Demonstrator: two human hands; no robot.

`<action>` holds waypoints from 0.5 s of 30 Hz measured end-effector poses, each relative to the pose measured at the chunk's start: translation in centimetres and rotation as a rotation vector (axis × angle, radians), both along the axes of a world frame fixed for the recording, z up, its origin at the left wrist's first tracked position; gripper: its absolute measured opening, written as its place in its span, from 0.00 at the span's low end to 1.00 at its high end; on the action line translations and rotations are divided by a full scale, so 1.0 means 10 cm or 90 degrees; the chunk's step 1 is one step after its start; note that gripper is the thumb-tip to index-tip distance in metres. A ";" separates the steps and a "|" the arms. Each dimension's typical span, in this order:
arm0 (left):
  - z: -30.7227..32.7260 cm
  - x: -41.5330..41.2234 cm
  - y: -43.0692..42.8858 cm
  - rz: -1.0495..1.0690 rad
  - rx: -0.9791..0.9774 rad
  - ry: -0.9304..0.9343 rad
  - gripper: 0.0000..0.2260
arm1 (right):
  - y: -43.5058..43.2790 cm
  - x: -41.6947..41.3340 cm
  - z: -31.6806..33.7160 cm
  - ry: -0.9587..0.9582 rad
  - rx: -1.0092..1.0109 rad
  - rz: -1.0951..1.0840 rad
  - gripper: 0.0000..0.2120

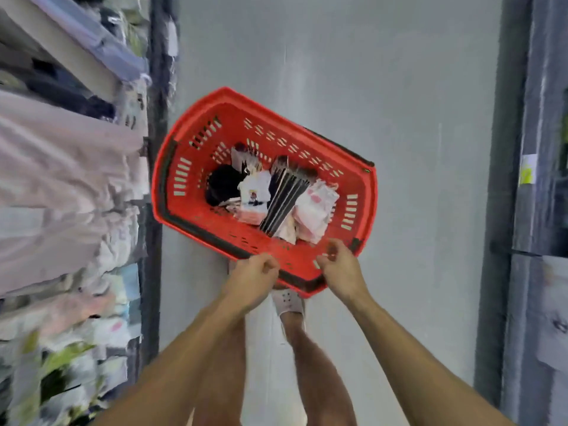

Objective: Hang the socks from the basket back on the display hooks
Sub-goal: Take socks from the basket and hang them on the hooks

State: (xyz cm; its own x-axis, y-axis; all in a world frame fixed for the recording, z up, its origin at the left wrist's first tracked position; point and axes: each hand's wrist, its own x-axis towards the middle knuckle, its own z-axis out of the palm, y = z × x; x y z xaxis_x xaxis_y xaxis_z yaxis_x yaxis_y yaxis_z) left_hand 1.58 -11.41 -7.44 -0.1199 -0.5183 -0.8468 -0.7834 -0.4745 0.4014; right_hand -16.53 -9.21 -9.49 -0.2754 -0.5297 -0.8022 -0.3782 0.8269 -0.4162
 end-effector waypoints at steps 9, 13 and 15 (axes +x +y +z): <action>-1.70 -0.41 -0.89 -0.069 -0.109 -0.010 0.28 | -0.75 0.05 -1.67 0.074 -0.073 -0.186 0.36; -2.03 -0.43 -1.00 -0.076 -0.125 -0.015 0.32 | -0.90 -0.06 -2.02 0.050 -0.065 -0.296 0.36; -2.13 -0.37 -0.99 -0.076 -0.123 -0.018 0.32 | -0.90 -0.12 -2.10 -0.007 -0.050 -0.347 0.34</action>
State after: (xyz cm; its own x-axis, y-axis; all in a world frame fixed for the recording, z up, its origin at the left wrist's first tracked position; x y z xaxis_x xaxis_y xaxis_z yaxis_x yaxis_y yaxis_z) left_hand -2.16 -21.35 -28.76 -0.1682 -0.6543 -0.7373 -0.8413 -0.2945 0.4533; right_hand -17.75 -18.22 -30.48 -0.5185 -0.3711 -0.7704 0.1000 0.8684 -0.4857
